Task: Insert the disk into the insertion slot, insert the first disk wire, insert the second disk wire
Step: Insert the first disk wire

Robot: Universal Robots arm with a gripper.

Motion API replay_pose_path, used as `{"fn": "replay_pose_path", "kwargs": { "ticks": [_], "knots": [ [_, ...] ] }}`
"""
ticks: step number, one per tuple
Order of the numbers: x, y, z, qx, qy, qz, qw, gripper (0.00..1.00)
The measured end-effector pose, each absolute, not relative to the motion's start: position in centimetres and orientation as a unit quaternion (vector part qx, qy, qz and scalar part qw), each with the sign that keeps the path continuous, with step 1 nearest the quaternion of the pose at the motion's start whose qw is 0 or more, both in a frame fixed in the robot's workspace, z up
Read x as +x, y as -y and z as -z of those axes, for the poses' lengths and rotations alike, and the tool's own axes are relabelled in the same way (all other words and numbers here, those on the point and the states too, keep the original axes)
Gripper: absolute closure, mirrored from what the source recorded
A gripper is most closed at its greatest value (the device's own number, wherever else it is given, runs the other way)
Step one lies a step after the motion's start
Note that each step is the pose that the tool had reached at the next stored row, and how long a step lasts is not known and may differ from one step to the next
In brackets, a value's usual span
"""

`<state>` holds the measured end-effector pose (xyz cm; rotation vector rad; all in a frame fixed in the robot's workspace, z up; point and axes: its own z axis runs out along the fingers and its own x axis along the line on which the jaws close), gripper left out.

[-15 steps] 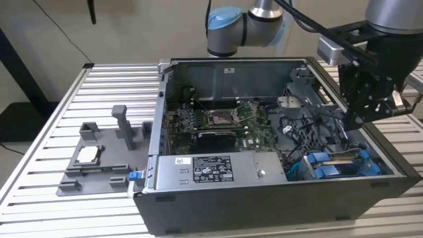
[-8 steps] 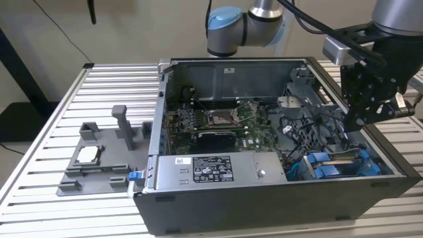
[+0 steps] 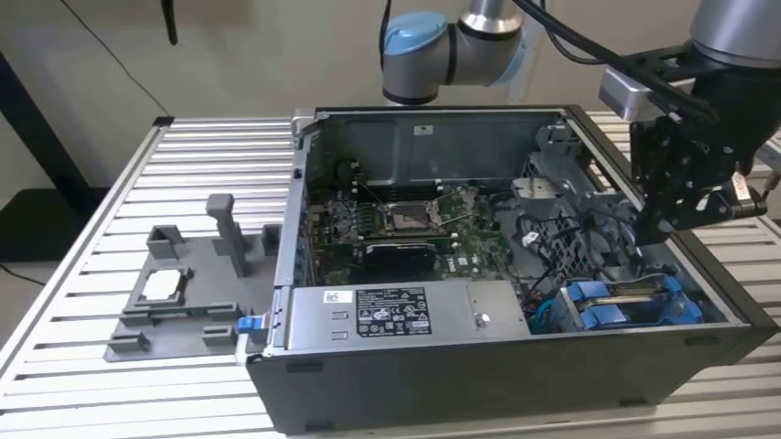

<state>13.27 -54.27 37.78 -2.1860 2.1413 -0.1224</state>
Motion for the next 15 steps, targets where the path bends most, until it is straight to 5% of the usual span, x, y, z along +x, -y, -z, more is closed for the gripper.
{"fn": "replay_pose_path", "kwargs": {
  "ticks": [15],
  "knots": [
    [14.4,54.4,-37.0,-0.714,-0.7,0.013,0.012,0.81]
  ]
}}
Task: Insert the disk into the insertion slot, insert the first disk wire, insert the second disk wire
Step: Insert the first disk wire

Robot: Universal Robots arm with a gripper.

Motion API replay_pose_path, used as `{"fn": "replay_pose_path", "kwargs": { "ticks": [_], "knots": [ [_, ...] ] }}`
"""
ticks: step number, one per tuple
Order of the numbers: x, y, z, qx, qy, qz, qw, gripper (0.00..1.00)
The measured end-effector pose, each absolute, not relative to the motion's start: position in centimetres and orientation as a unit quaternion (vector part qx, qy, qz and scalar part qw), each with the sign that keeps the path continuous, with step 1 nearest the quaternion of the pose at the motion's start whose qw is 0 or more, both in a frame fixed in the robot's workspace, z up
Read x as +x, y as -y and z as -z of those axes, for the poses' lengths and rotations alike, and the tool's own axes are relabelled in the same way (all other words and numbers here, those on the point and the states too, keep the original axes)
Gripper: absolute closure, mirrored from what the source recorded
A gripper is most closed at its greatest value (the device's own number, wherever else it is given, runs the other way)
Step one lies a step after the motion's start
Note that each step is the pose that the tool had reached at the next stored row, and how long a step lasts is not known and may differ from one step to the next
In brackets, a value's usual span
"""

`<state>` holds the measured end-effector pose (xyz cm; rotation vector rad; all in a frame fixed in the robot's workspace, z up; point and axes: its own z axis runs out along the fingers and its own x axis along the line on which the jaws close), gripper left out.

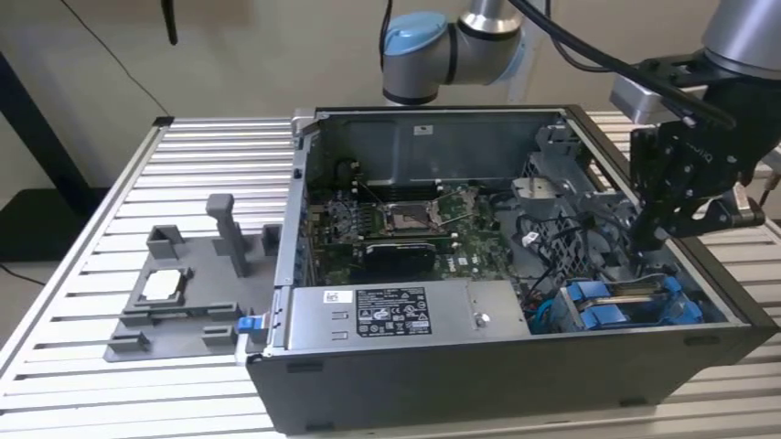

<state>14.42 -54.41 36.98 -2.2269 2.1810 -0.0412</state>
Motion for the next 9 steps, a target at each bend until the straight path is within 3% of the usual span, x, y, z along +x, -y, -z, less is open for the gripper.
{"fn": "replay_pose_path", "kwargs": {
  "ticks": [9],
  "knots": [
    [15.9,55.1,-36.6,-0.714,-0.7,-0.012,-0.012,0.81]
  ]
}}
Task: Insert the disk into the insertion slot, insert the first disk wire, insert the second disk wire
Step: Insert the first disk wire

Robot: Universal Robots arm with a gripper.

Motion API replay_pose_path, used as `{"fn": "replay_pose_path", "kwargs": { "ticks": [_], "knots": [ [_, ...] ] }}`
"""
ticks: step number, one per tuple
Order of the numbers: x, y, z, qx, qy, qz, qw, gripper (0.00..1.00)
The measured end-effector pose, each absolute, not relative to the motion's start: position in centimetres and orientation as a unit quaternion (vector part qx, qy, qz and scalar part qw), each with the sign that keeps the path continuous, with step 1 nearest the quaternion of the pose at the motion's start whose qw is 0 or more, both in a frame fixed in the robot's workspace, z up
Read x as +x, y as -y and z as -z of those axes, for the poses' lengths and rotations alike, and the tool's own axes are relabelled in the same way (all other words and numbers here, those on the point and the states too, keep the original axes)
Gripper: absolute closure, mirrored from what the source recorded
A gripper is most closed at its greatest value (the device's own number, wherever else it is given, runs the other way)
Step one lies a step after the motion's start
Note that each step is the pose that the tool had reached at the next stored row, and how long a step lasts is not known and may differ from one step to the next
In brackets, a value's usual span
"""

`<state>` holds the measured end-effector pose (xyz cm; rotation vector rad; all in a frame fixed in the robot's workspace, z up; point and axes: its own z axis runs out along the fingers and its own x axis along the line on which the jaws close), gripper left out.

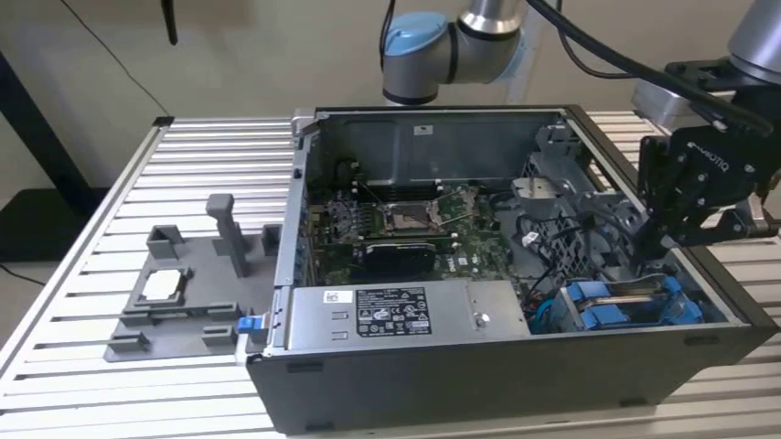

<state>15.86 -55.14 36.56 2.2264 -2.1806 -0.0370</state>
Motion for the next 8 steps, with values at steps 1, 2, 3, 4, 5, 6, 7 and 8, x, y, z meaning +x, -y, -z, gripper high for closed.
{"fn": "replay_pose_path", "kwargs": {
  "ticks": [1,2,3,4,5,6,7,8],
  "knots": [
    [16.01,55.3,-36.51,0.714,0.7,0.015,0.015,0.81],
    [16.14,55.44,-36.45,0.714,0.7,0.017,0.017,0.81],
    [16.28,55.59,-36.38,0.714,0.699,0.019,0.019,0.81],
    [16.4,55.7,-36.29,0.714,0.699,0.02,0.021,0.81],
    [16.51,55.78,-36.18,0.714,0.699,0.021,0.022,0.81],
    [16.63,55.84,-36.04,0.714,0.699,0.022,0.022,0.81],
    [16.71,55.88,-35.89,0.714,0.699,0.022,0.022,0.81],
    [16.77,55.9,-35.73,0.714,0.699,0.022,0.022,0.81]
  ]
}}
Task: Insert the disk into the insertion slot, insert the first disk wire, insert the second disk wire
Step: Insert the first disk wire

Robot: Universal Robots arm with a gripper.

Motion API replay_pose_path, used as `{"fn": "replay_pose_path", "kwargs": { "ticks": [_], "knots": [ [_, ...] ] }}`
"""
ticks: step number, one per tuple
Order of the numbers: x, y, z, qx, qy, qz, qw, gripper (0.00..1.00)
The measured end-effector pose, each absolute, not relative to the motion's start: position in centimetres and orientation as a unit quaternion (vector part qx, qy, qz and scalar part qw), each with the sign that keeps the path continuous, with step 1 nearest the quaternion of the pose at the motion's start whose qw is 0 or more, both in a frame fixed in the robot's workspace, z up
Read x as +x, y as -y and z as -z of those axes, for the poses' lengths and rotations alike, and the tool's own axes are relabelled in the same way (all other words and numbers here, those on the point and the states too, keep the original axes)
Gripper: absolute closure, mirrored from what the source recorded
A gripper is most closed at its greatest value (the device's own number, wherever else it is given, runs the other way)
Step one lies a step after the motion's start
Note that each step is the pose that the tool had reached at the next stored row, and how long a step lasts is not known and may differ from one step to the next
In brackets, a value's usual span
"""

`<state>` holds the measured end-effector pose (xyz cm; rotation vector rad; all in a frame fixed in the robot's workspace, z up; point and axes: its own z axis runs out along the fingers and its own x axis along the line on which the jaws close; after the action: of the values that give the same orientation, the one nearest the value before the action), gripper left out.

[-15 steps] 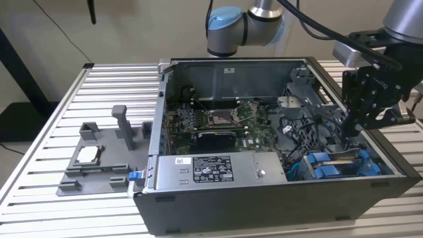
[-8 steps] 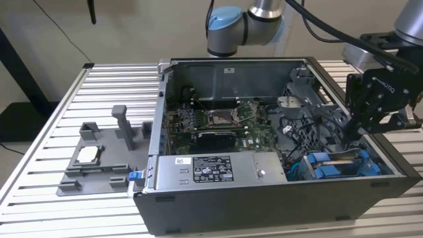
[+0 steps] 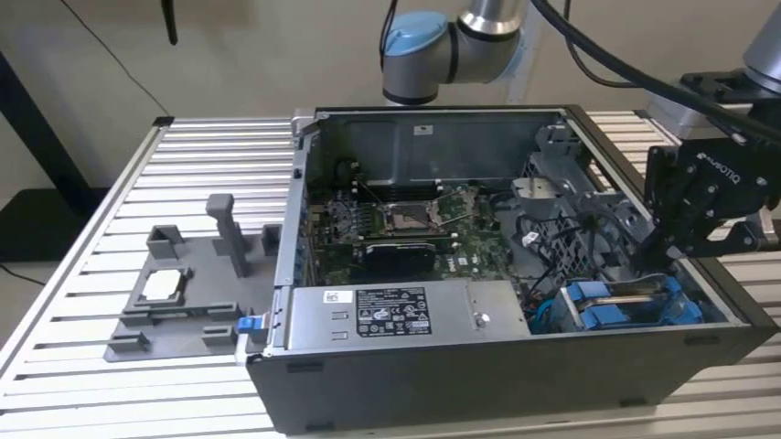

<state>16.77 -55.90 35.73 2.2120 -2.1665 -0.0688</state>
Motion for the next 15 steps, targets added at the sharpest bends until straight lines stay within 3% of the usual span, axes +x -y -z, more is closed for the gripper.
{"fn": "replay_pose_path", "kwargs": {
  "ticks": [15],
  "knots": [
    [17.3,56.3,-34.4,0.713,0.7,0.03,0.03,0.81]
  ]
}}
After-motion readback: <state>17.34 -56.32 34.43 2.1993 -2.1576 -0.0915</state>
